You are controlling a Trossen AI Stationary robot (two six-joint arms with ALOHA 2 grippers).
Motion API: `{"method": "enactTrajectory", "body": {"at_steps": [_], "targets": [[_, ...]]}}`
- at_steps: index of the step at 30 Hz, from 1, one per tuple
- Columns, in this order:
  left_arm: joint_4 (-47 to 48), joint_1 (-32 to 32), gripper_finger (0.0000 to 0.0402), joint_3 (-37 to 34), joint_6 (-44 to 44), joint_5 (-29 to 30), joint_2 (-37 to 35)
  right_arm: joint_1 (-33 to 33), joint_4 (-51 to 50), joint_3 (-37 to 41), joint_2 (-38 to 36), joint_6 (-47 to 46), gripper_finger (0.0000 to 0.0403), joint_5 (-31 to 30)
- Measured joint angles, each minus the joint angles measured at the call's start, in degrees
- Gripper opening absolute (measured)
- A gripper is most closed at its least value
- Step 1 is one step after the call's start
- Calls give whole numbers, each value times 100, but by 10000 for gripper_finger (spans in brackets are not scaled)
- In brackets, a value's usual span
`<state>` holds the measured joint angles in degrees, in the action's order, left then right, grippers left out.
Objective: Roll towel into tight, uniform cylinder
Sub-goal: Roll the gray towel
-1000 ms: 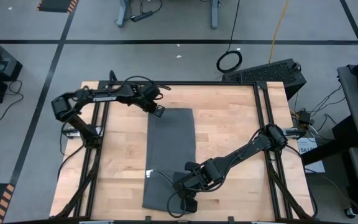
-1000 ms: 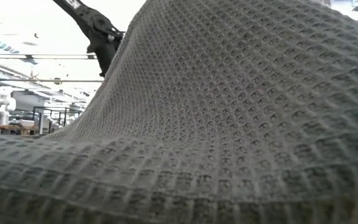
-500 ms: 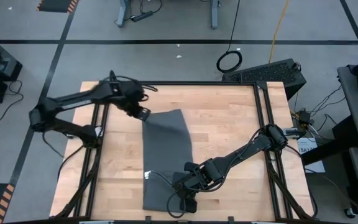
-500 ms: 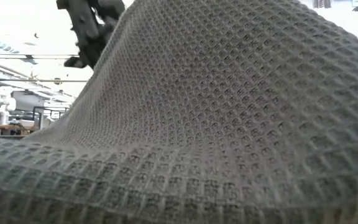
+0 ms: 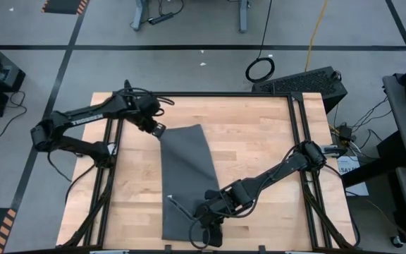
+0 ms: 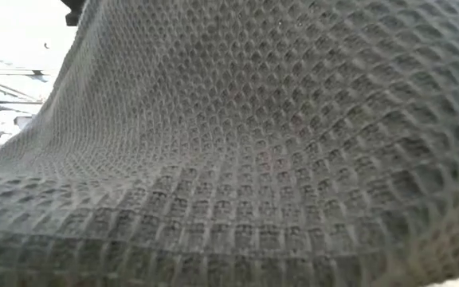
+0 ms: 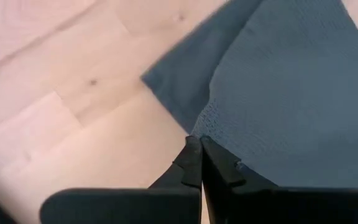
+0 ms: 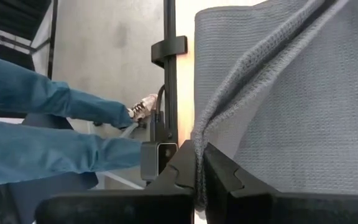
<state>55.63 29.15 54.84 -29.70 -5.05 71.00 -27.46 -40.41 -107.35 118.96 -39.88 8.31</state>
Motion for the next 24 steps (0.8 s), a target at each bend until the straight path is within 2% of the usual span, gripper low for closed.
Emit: {"method": "enactTrajectory", "body": {"at_steps": [7,12,24], "targets": [[-407,43,1,-253,310,417,377,0,-2,0,0,-13,0,82],[-1045,39,1,-457,510,629,605,0,-2,0,-1,0,0,84],[-1109,-3,6,-473,750,1154,1210,0,-6,0,0,4,0,94]]}}
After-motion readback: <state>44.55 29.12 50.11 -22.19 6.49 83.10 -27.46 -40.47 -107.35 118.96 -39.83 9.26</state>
